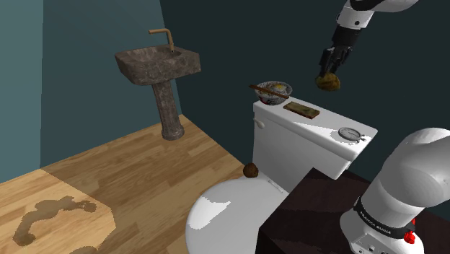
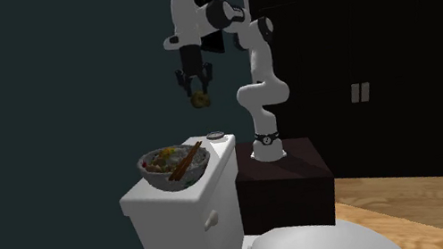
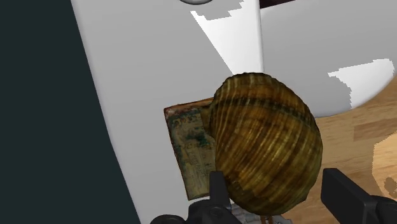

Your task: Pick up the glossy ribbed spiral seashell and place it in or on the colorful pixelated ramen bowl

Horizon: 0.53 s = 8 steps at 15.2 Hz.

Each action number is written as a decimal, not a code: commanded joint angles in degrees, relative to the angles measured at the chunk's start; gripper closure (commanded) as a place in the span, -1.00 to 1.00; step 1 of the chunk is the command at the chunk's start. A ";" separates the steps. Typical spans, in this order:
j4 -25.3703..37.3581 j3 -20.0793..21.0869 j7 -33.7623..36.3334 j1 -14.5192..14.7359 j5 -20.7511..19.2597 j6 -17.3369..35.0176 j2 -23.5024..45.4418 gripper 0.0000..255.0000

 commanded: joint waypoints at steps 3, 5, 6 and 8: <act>6.49 -0.75 0.26 2.87 2.71 1.92 8.58 1.00; 10.37 -1.25 0.10 4.18 4.33 2.38 13.11 1.00; 12.42 -1.52 -0.05 4.78 5.20 2.50 15.40 1.00; 16.75 -2.10 -0.45 5.83 7.07 2.50 20.05 1.00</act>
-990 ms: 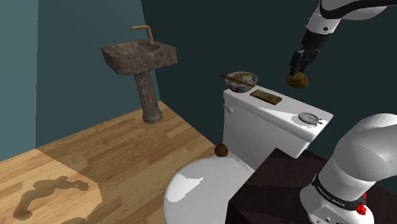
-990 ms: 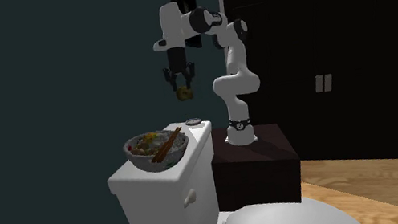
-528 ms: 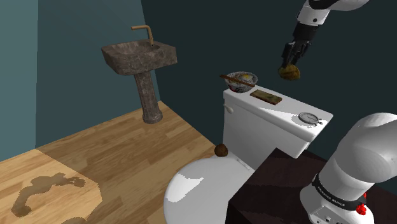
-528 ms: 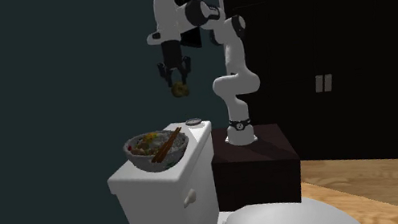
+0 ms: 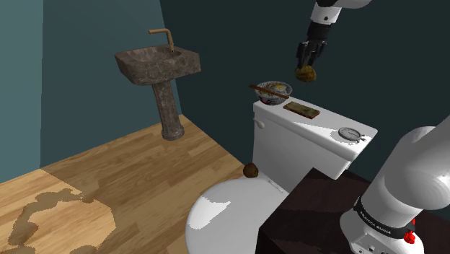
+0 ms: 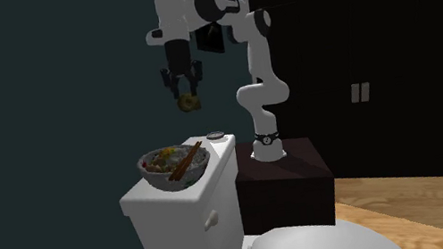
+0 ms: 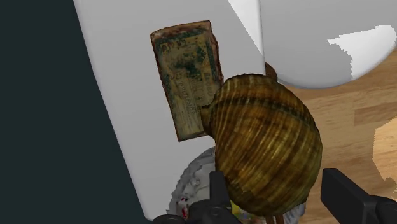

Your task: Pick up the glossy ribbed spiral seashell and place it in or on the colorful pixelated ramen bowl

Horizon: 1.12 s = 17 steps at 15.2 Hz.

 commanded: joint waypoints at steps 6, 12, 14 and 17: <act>17.51 -1.72 -1.94 2.14 7.76 -1.91 17.31 1.00; 30.33 -1.86 -3.28 0.87 13.49 -4.34 29.24 1.00; 28.51 -1.79 -3.39 1.02 13.42 -2.72 29.02 1.00; 25.20 -1.66 -7.77 0.61 14.20 -0.83 27.20 -1.00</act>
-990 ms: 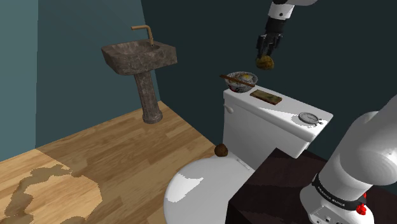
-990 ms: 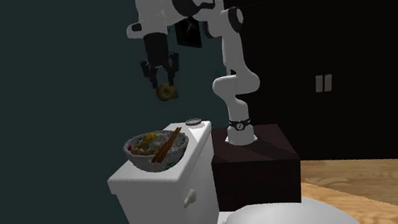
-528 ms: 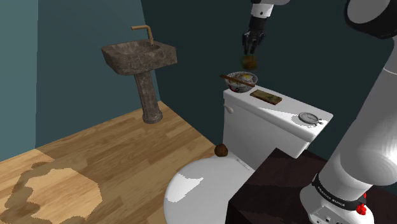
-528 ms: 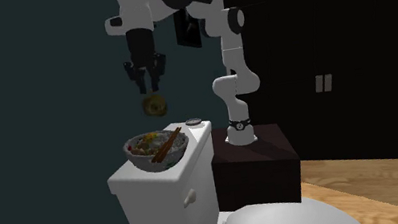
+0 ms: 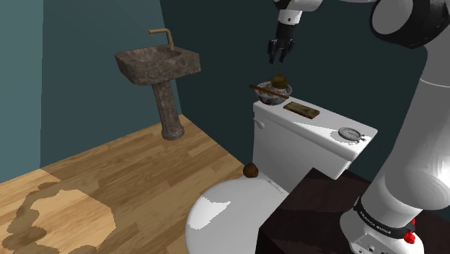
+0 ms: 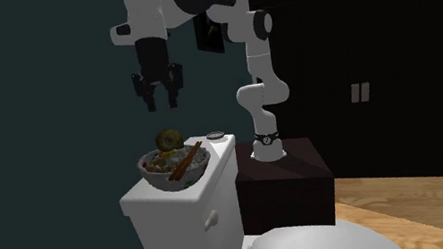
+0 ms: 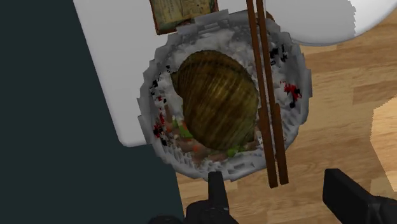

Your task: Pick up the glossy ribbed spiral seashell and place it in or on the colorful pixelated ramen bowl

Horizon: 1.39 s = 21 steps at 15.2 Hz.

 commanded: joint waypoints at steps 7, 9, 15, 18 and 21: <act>-12.82 0.46 -17.22 -1.70 5.00 10.09 -2.89 -1.00; -13.72 0.59 -17.47 -1.62 5.38 11.43 -2.40 -1.00; -14.40 0.70 -17.68 -1.56 5.70 12.47 -1.97 -1.00; -14.39 0.70 -17.68 -1.56 5.70 12.46 -1.97 -1.00; -14.39 0.70 -17.68 -1.56 5.70 12.46 -1.97 1.00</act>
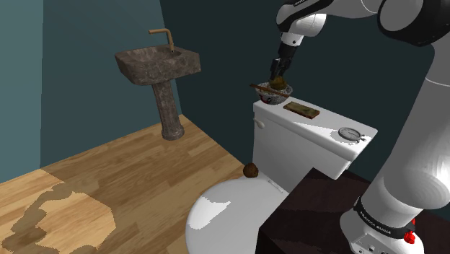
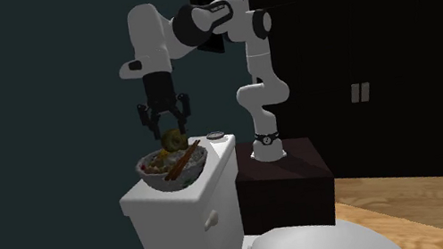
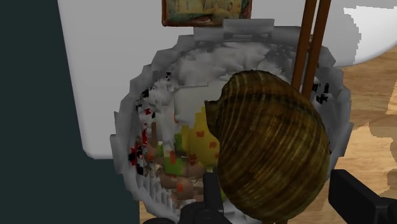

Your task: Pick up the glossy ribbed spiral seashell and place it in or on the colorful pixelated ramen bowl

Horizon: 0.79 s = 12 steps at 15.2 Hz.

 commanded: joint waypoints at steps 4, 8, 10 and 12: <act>-0.11 0.01 0.01 0.02 -0.02 0.02 0.00 1.00; -0.04 0.01 0.00 0.01 0.00 -0.02 0.03 1.00; 1.15 -0.05 0.43 0.00 -0.33 -1.41 -0.26 1.00; 2.40 -0.11 0.83 -0.01 -0.62 -2.83 -0.49 1.00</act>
